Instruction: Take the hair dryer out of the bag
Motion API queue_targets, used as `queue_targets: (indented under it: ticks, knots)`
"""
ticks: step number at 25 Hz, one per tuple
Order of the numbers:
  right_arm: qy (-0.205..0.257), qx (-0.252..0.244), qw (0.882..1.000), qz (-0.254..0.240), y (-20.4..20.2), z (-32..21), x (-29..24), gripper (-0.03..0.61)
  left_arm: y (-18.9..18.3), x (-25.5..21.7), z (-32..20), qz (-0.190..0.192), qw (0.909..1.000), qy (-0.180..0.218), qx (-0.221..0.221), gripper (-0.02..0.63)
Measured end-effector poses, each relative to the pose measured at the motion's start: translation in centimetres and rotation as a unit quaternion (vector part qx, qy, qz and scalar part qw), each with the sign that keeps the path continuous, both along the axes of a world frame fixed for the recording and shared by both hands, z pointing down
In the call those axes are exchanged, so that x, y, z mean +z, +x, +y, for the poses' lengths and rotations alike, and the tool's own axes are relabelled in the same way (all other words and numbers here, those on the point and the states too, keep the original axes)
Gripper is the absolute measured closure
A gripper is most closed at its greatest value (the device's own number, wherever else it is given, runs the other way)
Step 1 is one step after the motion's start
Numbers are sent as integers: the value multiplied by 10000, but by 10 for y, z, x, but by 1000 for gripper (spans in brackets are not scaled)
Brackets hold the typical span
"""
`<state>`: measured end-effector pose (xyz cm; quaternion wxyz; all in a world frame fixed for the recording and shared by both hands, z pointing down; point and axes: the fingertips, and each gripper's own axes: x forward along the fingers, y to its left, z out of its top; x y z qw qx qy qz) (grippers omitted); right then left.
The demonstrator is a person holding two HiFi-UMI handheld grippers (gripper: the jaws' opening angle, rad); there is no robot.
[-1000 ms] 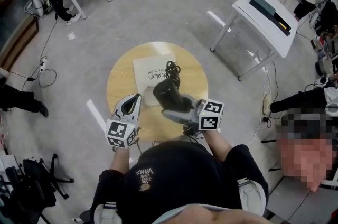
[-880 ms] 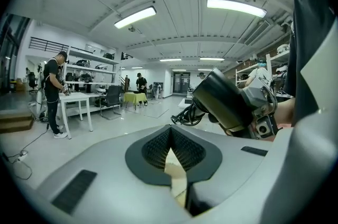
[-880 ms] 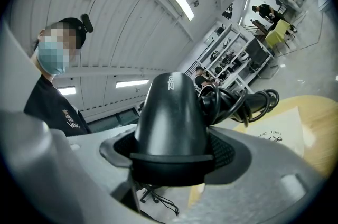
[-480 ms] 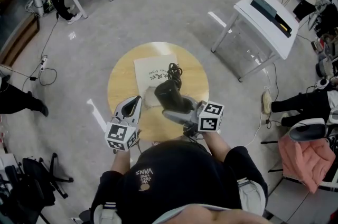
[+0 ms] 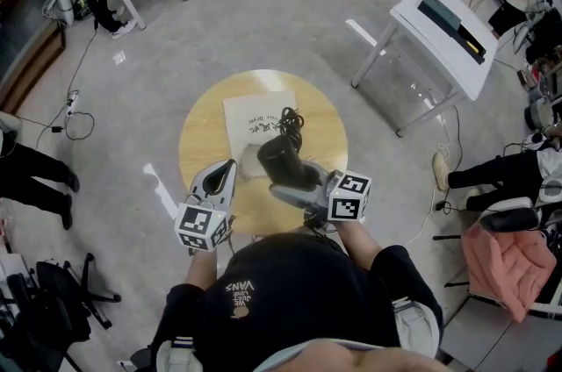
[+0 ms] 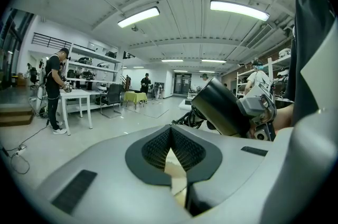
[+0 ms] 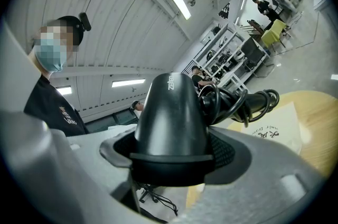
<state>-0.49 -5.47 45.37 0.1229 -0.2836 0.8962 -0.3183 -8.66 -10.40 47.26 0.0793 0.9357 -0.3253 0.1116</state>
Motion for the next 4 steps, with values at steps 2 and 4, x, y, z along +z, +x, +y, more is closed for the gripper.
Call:
queue_targets:
  ticks: [2,4]
  knots:
    - [-2,7,10000,0,-2,1,-1,227,-2,1,1,14,10000,-20,2,603]
    - [-3,10,10000,5,-5,3,-1,227,-4,1,3,25,10000,-31,5,603]
